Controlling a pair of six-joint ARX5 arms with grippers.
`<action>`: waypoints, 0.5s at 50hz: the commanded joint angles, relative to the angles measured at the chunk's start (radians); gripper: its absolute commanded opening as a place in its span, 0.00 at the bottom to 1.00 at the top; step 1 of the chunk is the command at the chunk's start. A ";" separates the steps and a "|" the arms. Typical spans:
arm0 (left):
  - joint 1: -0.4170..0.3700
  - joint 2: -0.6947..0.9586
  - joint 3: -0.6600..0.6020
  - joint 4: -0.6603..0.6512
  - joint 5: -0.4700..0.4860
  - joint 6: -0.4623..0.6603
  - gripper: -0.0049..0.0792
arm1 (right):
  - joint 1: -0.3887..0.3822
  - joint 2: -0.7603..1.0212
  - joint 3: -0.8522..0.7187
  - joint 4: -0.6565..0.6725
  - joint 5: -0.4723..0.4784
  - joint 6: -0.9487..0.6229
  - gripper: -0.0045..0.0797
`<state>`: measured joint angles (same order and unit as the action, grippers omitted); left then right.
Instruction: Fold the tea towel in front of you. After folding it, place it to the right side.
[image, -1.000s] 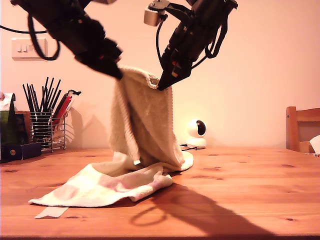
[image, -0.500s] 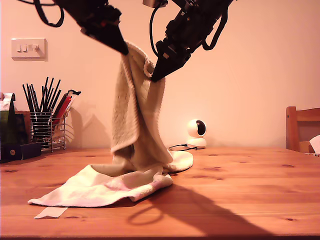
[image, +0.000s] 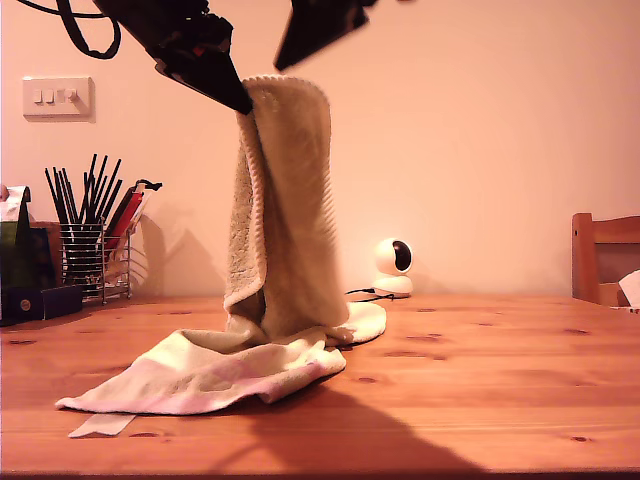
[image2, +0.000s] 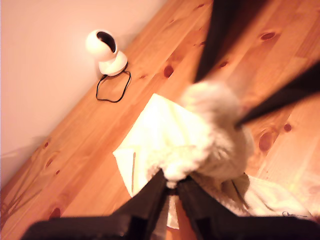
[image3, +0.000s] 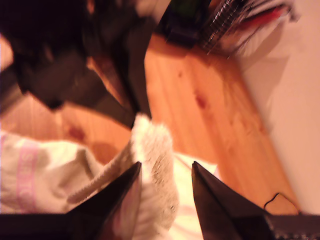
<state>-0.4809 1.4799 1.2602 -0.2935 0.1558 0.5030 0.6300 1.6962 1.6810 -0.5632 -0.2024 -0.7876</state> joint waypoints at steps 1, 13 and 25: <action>-0.002 0.012 -0.008 0.006 0.001 0.003 0.03 | 0.008 0.019 -0.010 -0.004 -0.001 0.006 0.44; -0.004 0.012 0.001 0.010 0.014 0.002 0.03 | 0.012 0.019 -0.010 -0.035 -0.039 0.011 0.44; -0.005 0.018 0.001 0.033 0.013 0.002 0.03 | 0.042 0.019 -0.003 -0.050 -0.051 0.108 0.44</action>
<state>-0.4824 1.4799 1.2602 -0.2737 0.1646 0.5030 0.6579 1.6997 1.6810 -0.6151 -0.2520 -0.6979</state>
